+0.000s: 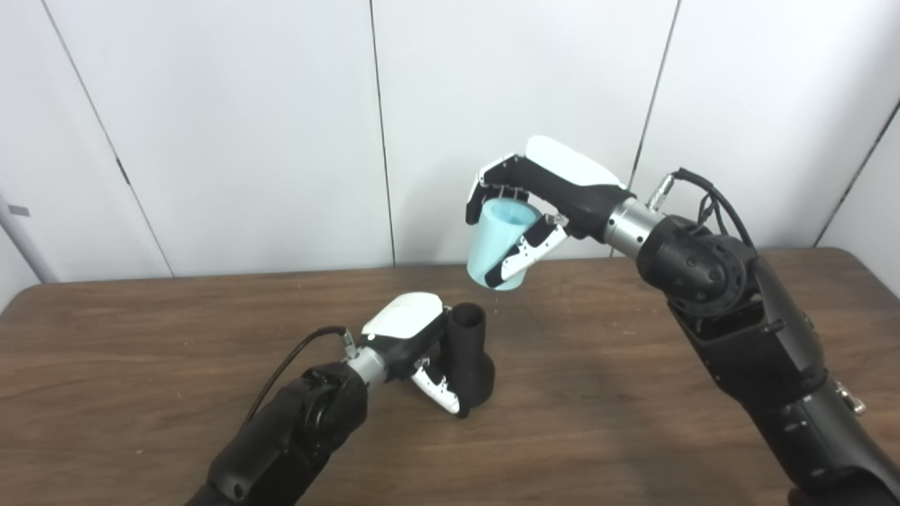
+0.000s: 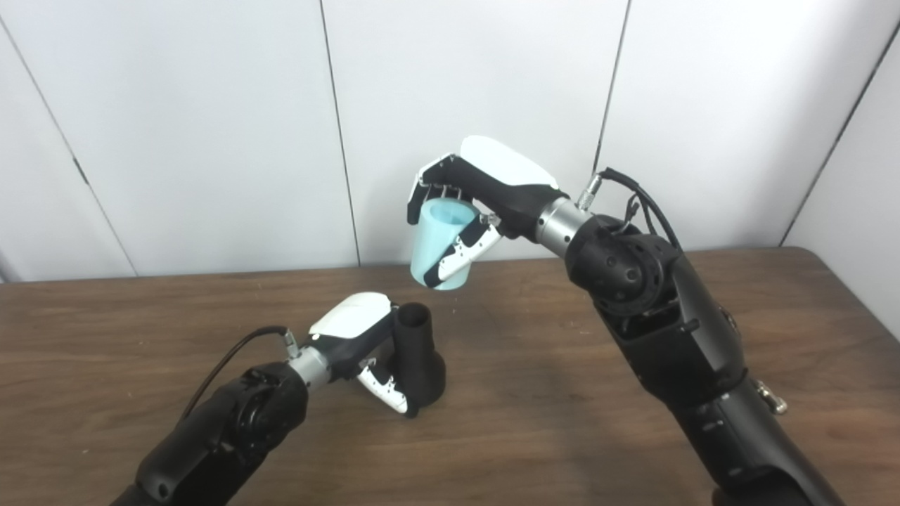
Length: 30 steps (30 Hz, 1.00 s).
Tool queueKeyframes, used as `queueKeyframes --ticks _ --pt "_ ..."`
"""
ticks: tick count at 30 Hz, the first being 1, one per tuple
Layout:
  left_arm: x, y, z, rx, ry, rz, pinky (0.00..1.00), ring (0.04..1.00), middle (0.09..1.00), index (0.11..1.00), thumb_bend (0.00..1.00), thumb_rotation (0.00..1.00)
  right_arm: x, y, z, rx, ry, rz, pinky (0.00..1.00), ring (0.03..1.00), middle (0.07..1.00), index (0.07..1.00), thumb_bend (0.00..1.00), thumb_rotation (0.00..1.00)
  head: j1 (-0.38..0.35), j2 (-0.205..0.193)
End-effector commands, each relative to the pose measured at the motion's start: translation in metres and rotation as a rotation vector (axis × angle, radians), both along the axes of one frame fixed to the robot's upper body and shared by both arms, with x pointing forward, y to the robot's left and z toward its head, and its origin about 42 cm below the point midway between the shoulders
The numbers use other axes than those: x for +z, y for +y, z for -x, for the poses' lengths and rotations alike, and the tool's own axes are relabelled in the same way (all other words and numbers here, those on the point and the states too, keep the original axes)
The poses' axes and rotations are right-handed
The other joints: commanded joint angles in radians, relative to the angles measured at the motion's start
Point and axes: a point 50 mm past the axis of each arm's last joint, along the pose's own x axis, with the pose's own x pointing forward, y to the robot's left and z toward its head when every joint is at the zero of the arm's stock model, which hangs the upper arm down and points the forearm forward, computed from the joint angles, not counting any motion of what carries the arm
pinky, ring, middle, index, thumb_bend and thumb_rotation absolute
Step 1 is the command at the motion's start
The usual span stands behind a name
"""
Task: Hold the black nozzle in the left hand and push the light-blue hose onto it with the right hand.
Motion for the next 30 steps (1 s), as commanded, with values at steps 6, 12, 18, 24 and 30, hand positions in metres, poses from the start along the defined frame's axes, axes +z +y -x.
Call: queueKeyframes --ticks 6,12,18,24,30 --pt "-0.046 -0.011 0.023 -0.039 0.162 -0.129 0.9 0.617 0.516 0.466 0.52 0.0 0.017 0.014 0.004 0.041 -0.057 -0.01 0.34 0.404 0.501 0.508 0.52 0.0 0.006 0.011" --pt "-0.044 -0.011 0.024 -0.039 0.162 -0.127 0.9 0.615 0.509 0.47 0.52 0.0 0.007 0.019 0.005 0.044 -0.026 0.0 0.34 0.41 0.498 0.502 0.52 0.0 0.01 0.018" --pt "-0.042 -0.01 0.023 -0.037 0.161 -0.127 0.9 0.613 0.5 0.476 0.53 0.0 0.0 0.021 0.004 0.039 -0.005 0.016 0.35 0.421 0.497 0.496 0.52 0.0 0.012 0.022" --pt "-0.041 -0.01 0.024 -0.031 0.162 -0.123 0.9 0.605 0.49 0.481 0.53 0.0 -0.003 0.02 0.003 0.04 0.009 0.026 0.36 0.423 0.496 0.496 0.52 0.0 0.017 0.028" --pt "-0.039 -0.01 0.025 -0.03 0.159 -0.12 0.9 0.597 0.483 0.484 0.53 0.0 -0.01 0.019 -0.001 0.042 0.019 0.054 0.36 0.422 0.491 0.497 0.52 0.0 0.031 0.032"
